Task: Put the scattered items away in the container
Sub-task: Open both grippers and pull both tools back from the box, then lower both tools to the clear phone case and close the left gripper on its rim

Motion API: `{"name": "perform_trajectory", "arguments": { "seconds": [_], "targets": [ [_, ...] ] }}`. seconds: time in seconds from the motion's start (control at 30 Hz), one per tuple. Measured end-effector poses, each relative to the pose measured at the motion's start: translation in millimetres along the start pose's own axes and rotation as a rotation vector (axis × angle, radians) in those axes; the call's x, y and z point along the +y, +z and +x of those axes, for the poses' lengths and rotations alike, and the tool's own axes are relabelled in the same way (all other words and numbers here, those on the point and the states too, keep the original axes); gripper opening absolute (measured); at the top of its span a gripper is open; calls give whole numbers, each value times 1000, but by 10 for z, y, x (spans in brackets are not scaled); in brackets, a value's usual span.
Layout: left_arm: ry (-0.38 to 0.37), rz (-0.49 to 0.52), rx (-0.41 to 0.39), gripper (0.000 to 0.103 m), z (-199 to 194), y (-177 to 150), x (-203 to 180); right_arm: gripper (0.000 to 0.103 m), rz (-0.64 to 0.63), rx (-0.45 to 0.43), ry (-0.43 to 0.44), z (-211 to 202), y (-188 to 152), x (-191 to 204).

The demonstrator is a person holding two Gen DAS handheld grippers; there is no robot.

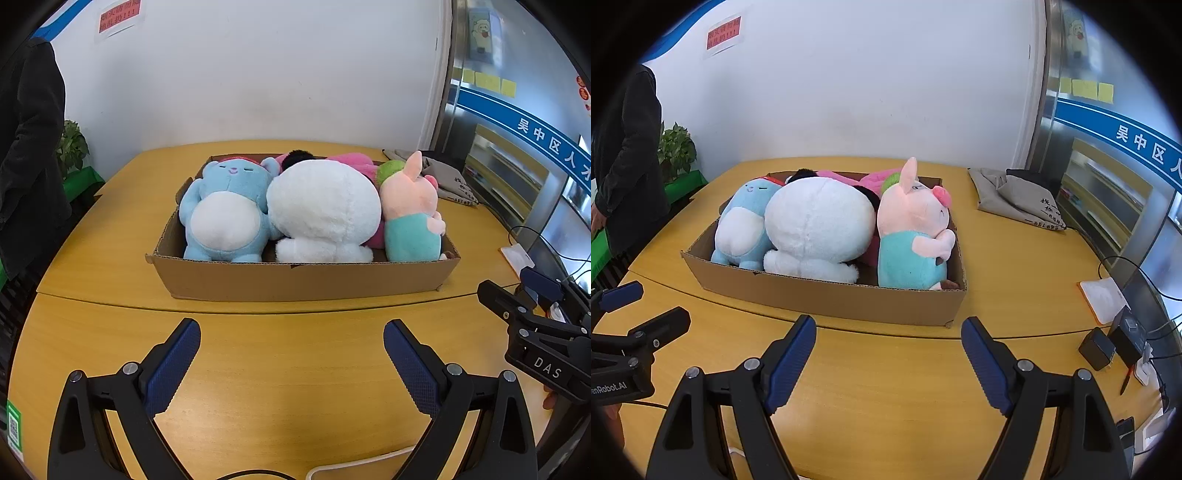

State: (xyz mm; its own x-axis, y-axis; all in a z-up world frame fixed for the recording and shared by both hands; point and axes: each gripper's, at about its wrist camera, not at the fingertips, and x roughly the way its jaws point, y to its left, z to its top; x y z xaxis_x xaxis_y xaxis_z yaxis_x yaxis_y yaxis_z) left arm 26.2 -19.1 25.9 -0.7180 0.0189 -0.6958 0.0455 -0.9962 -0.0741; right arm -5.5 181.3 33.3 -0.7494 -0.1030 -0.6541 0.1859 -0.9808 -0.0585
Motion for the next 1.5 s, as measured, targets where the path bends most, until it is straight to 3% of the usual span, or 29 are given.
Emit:
{"name": "perform_trajectory", "arguments": {
  "seconds": [1.13, 1.3, 1.5],
  "targets": [
    [-39, 22, 75, 101, -33, -319, 48, 81, 8, 13, 12, -61, -110, 22],
    [-40, 53, 151, 101, -21, -674, 134, 81, 13, 86, 25, -95, -449, -70],
    [-74, 41, 300, 100, 162, -1147, 194, 81, -4, 305, 71, 140, -1285, -2]
  ]
}}
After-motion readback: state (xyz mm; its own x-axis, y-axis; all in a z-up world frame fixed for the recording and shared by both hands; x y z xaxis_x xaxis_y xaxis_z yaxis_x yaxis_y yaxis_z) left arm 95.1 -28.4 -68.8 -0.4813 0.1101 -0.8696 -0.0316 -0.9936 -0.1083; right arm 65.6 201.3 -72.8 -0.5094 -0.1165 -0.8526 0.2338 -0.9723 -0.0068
